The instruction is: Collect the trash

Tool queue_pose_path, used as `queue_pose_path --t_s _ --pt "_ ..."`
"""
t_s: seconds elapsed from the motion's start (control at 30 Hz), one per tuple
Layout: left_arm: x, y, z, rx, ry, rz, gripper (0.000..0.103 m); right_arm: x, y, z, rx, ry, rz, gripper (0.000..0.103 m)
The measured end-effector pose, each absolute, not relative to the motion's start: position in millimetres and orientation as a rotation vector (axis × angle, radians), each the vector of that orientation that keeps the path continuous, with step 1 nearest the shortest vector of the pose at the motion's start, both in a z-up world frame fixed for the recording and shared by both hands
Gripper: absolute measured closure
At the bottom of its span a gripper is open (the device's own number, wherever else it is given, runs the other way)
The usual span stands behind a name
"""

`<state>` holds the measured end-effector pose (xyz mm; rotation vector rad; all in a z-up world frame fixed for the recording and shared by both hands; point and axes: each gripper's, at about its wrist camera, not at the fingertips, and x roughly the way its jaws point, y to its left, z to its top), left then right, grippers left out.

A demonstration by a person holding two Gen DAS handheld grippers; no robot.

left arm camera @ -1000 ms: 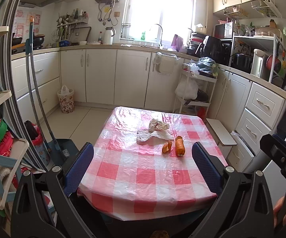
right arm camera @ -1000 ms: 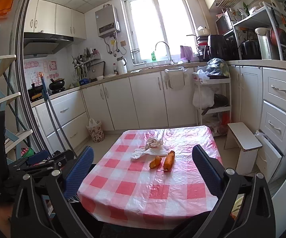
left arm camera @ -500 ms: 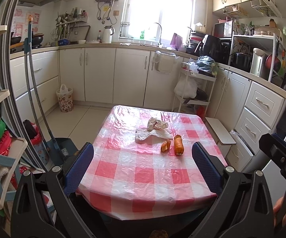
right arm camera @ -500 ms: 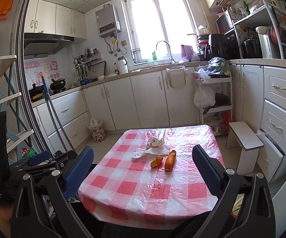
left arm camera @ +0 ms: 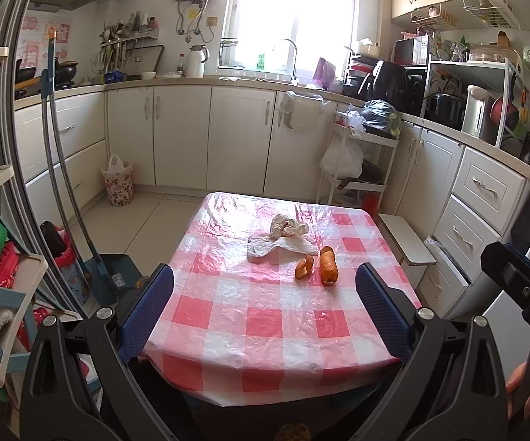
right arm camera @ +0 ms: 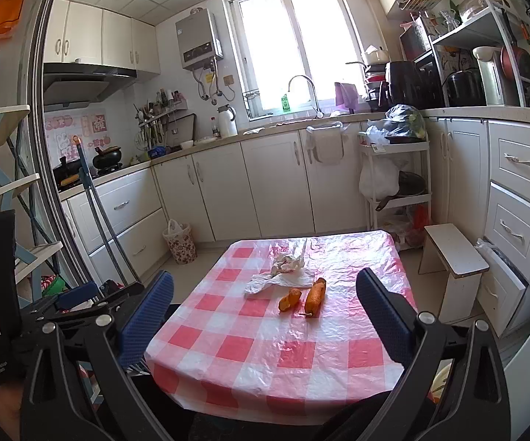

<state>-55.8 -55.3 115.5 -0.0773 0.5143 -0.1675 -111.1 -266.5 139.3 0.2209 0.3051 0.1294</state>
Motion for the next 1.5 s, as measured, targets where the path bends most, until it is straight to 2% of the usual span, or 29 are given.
queue_pose_path --t_s 0.93,1.27,1.5 --pt "-54 -57 111 -0.072 0.524 -0.169 0.007 -109 -264 137 0.222 0.308 0.152 0.008" --pt "-31 -47 88 -0.076 0.587 -0.146 0.007 -87 -274 122 0.241 0.369 0.163 0.008" --pt "4 -38 59 -0.084 0.660 -0.130 0.007 -37 -298 93 0.273 0.489 0.144 0.008"
